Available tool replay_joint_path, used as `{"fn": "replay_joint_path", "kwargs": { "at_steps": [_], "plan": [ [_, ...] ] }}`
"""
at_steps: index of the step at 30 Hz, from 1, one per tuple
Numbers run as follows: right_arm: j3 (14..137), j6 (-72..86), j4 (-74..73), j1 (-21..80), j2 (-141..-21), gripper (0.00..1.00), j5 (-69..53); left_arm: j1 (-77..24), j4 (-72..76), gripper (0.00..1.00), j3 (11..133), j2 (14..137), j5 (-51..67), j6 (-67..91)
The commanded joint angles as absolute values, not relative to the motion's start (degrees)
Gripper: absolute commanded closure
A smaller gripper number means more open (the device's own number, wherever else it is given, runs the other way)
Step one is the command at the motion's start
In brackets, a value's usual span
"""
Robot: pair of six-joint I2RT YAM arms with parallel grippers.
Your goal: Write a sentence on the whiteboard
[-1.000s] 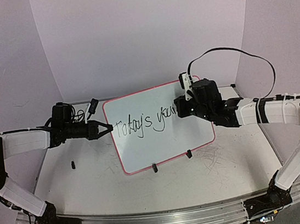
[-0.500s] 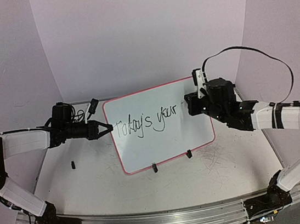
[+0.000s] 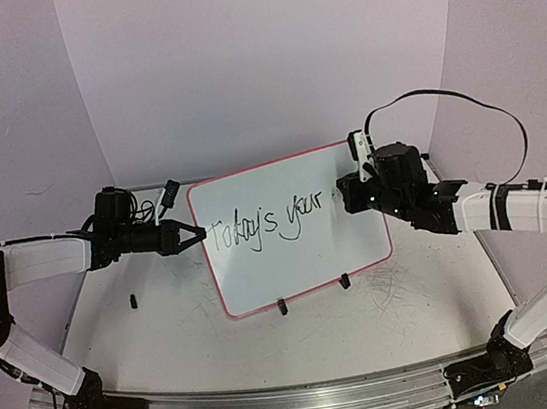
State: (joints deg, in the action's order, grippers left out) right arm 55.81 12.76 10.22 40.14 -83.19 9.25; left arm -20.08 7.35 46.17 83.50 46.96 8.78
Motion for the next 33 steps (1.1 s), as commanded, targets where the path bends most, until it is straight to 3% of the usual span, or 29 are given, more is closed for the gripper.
{"fn": "replay_joint_path", "kwargs": {
  "at_steps": [1, 16, 33],
  "plan": [
    [59.1, 13.4, 10.2, 39.9, -84.9, 1.00, 12.7, -20.2, 4.2, 1.00, 47.3, 84.6, 37.8, 5.0],
    [59.4, 13.7, 11.8, 39.9, -86.6, 1.00, 15.9, -20.2, 4.2, 1.00, 47.2, 84.8, 37.8, 4.8],
    [56.6, 15.1, 11.8, 40.1, -86.9, 1.00, 10.5, -20.1, 4.2, 1.00, 47.2, 85.0, 37.9, 4.7]
  ]
}}
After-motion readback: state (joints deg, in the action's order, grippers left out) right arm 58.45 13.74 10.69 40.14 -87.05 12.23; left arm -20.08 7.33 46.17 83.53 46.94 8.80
